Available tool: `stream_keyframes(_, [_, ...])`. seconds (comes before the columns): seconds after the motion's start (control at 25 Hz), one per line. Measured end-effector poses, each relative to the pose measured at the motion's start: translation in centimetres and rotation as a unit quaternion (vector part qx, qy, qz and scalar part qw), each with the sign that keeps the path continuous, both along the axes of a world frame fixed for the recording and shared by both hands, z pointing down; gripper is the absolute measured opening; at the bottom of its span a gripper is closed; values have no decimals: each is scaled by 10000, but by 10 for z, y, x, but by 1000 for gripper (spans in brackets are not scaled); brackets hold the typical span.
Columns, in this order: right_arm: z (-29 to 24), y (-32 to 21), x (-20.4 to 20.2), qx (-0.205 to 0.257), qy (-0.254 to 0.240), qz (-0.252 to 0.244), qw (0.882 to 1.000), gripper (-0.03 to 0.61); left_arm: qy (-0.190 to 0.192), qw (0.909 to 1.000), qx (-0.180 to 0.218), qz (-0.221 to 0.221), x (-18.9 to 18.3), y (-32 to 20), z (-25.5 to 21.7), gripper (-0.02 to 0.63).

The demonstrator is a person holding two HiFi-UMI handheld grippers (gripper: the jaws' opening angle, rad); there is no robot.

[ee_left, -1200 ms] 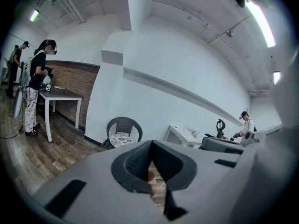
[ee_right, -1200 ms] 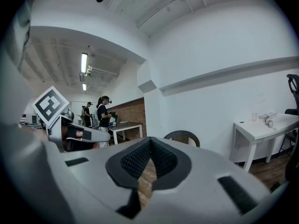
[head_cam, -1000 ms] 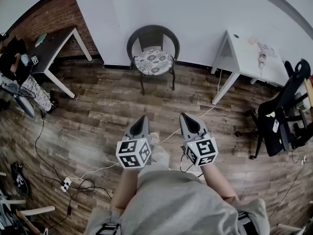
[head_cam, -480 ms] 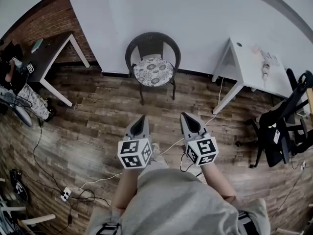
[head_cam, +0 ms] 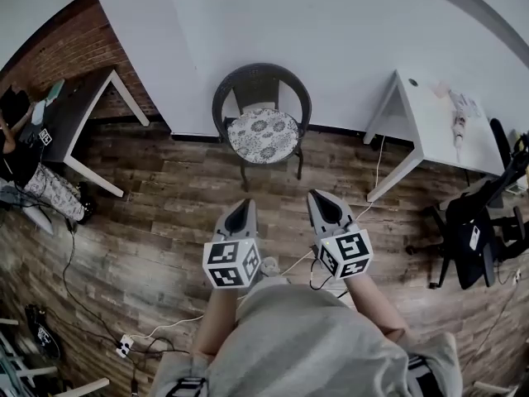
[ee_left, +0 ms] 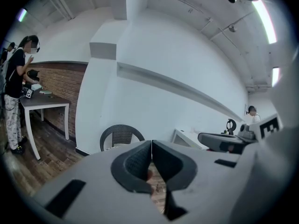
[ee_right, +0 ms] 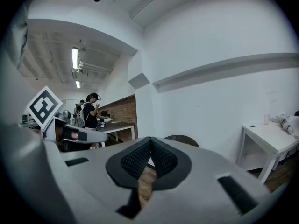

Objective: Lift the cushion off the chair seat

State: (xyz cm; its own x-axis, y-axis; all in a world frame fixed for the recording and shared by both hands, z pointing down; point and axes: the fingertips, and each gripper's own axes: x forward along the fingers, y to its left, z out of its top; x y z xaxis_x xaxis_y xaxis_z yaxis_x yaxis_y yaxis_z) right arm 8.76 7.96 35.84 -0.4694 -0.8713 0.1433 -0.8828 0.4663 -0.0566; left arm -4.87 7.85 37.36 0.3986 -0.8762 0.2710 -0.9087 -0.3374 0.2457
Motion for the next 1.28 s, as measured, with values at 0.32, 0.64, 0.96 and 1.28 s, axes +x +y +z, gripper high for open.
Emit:
stream_keyframes(0.32, [6,-79,-26,-51,105,-102,9999,2,-87,9999,-58,19,-22,-80,8,8])
stream_keyframes(0.64, [17,-144,-50,-93,74,-122,9999,2,-87,9999,-79,110,-41,-147,18,9])
stream_keyframes(0.96, [31,-177,-56,-279,31,-142,9995,2,-147,9995,-239,151,-39,-185,36,9])
stream_keyframes(1.28, [57,-219,-58,-496,8,-301,9983,2,-123,9987,-498,-8,-34,-228,66,9])
